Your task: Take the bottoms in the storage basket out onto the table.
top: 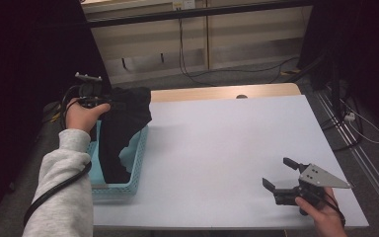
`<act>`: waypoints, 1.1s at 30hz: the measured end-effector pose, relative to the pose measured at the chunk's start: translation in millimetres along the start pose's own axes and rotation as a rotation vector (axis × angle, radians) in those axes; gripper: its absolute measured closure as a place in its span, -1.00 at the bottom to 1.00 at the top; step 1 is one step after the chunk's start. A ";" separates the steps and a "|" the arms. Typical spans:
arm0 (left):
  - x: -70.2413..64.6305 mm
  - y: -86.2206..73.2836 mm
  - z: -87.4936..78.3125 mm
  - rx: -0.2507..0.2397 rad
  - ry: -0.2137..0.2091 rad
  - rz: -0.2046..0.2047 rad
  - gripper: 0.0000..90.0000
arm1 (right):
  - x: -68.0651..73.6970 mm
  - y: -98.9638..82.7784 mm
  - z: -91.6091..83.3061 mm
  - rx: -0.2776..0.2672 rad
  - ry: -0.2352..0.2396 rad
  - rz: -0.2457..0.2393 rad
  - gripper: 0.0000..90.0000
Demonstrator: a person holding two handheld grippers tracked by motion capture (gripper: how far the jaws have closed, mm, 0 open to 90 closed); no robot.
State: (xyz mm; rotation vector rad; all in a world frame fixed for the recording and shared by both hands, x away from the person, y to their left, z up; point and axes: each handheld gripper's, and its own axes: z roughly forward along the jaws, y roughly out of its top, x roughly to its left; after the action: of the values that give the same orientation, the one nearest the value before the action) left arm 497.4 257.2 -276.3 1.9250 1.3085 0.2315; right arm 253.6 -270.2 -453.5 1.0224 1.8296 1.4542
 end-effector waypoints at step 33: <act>-106.6 60.3 14.7 -0.075 -0.146 0.072 0.63 | 0.1 0.5 1.2 -0.006 0.011 0.008 -0.96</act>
State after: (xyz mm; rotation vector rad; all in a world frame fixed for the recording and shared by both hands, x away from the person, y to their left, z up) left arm 499.8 149.2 -216.7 1.8904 1.1215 0.1703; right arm 254.7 -269.3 -453.3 1.0214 1.8297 1.4715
